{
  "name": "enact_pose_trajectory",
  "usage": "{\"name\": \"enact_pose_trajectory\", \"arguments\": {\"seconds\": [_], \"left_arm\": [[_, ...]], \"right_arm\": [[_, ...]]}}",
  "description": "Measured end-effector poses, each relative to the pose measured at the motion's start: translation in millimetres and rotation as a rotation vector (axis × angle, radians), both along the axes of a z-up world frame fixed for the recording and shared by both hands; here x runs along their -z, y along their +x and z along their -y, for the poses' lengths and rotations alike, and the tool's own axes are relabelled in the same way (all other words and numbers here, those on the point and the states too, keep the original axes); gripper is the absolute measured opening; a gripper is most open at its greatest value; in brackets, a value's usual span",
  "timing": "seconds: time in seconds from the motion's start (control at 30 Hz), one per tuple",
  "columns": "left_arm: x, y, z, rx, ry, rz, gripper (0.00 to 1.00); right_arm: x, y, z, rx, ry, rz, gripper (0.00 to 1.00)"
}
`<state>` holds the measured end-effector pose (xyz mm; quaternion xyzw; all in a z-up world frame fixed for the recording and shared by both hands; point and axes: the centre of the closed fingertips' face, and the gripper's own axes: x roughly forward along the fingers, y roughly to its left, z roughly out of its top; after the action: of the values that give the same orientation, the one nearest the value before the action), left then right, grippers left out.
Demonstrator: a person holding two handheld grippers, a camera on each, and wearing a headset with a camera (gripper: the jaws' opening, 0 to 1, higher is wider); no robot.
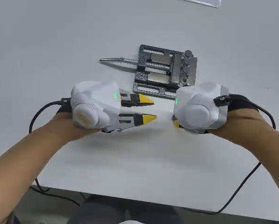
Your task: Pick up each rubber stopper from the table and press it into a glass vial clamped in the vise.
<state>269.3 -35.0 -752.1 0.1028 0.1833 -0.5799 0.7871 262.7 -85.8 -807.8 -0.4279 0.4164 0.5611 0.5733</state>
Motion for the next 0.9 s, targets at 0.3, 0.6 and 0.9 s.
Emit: {"name": "enact_pose_trajectory", "arguments": {"seconds": [0.3,0.6,0.9], "left_arm": [[-0.8,-1.6,1.4,0.003,-0.004,0.004,0.14],[-5.0,-2.3,1.6,0.006,-0.007,0.014,0.14],[-7.2,-1.4,0.0,0.007,-0.009,0.020,0.14]], "right_arm": [[-6.2,0.0,1.3,0.018,0.010,0.005,0.12],[-16.9,0.0,1.9,0.043,0.021,0.002,0.12],[-44.3,8.8,2.0,0.078,0.050,0.005,0.12]]}}
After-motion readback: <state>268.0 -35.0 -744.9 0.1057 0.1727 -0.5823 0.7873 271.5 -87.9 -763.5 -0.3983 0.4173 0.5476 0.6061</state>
